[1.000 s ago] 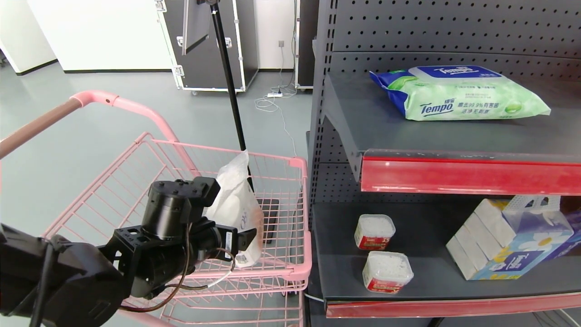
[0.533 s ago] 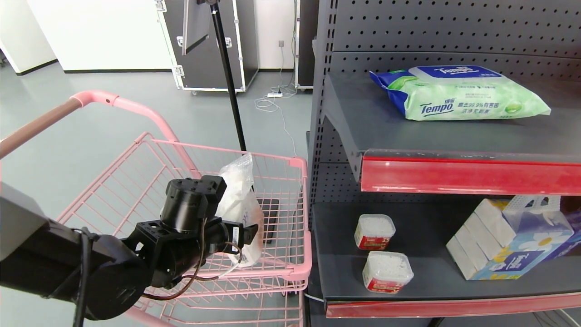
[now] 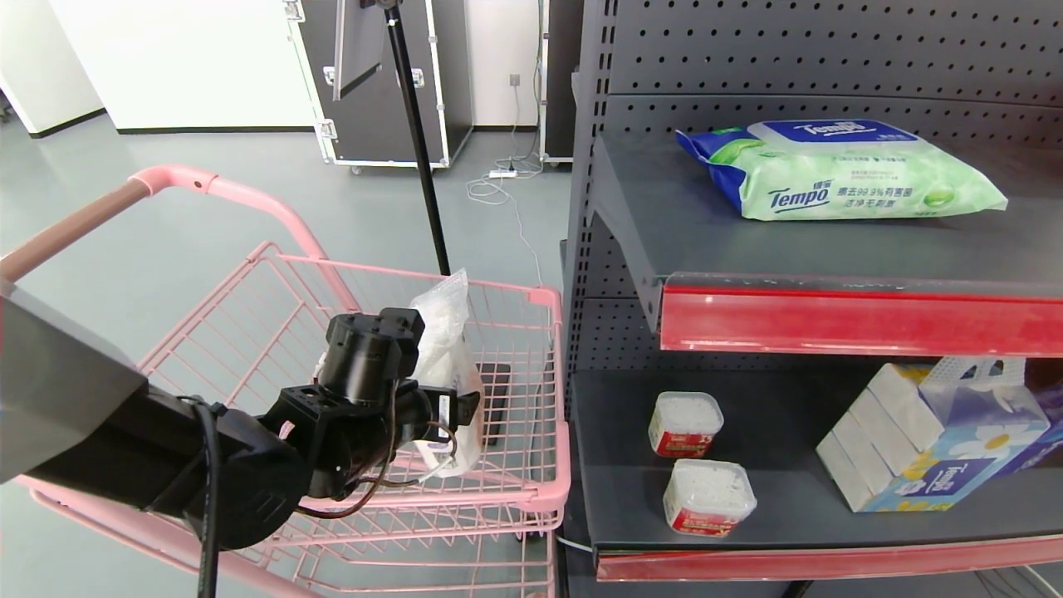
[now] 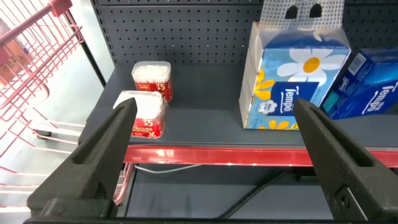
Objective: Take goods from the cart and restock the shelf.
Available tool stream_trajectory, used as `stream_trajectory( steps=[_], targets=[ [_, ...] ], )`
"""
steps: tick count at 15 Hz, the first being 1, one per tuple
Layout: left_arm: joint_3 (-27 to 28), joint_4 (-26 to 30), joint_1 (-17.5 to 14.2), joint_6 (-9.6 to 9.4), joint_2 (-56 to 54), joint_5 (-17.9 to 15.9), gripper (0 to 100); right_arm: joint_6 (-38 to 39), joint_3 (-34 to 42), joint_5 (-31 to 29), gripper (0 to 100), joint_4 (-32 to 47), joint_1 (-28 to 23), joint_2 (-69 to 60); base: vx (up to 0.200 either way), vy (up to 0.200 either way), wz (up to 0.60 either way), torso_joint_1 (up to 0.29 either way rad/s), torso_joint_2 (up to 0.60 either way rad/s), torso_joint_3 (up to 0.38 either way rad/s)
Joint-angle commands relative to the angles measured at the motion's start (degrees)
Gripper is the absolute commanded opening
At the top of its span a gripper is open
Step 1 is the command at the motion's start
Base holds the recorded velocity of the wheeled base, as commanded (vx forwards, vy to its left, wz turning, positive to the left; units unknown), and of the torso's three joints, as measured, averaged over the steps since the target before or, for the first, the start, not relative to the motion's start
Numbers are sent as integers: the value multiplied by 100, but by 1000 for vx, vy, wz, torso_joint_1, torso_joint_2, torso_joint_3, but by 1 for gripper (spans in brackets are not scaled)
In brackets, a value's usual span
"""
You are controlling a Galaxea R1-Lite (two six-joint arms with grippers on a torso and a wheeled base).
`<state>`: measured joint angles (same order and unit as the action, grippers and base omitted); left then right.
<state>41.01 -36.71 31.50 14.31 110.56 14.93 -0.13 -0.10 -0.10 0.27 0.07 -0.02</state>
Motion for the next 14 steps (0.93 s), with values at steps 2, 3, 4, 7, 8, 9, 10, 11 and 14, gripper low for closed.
stream_trajectory(
  steps=[2, 3, 4, 7, 8, 9, 10, 11, 14],
  targets=[
    [21, -3, -48, 1, 54, 133, 100, -4, 1, 1, 100, 0, 1, 2, 0, 0, 0, 0, 0, 0],
    [30, 6, -56, 1, 98, 185, 100, -4, 1, 1, 100, 0, 1, 2, 0, 0, 0, 0, 0, 0],
    [39, 6, -56, 10, 98, 256, 100, -4, 1, 1, 100, 0, 1, 2, 0, 0, 0, 0, 0, 0],
    [109, 6, -56, 54, 106, 308, 100, -4, 1, 1, 100, 0, 1, 2, 0, 0, 0, 0, 0, 0],
    [127, 6, -56, 54, 106, 370, 100, -4, 1, 1, 100, 0, 1, 2, 0, 0, 0, 0, 0, 0],
    [118, 6, -56, 63, 89, 379, 100, -4, 1, 1, 100, 0, 1, 2, 0, 0, 0, 0, 0, 0],
    [91, 6, -56, 89, 63, 396, 100, -4, 1, 1, 100, 0, 1, 2, 0, 0, 0, 0, 0, 0],
    [83, 14, -56, 116, 54, 431, 100, -4, 1, 1, 100, 0, 1, 2, 0, 0, 0, 0, 0, 0],
    [65, 49, -21, 212, -52, 598, 100, -4, 1, 1, 100, 0, 1, 2, 0, 0, 0, 0, 0, 0]
  ],
)
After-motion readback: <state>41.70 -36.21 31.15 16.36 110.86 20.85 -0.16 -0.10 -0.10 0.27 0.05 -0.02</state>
